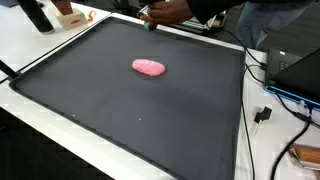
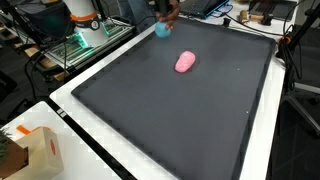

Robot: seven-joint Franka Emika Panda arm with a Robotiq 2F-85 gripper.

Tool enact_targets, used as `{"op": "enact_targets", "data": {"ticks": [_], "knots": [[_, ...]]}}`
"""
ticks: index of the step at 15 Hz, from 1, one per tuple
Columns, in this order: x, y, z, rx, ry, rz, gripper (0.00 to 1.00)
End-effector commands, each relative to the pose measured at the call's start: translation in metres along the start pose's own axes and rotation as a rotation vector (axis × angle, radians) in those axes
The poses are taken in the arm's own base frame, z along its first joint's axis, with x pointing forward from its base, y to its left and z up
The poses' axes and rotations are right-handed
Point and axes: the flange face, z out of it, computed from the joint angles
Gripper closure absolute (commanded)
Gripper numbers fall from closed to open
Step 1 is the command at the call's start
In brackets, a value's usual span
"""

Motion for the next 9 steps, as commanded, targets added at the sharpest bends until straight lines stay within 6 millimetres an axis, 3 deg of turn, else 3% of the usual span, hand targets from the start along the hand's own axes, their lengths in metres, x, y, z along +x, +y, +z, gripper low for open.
{"op": "enact_targets", "data": {"ticks": [1, 3, 4, 9], "knots": [[0.0006, -0.0005, 0.0015, 0.006, -0.008, -0.020, 0.75], [0.0005, 0.0002, 0.0025, 0.007, -0.013, -0.018, 0.75], [0.0006, 0.0000, 0.0002, 0.000, -0.003, -0.012, 0.50], [0.0005, 0.0000, 0.0022, 0.000, -0.008, -0.012, 0.50]]}}
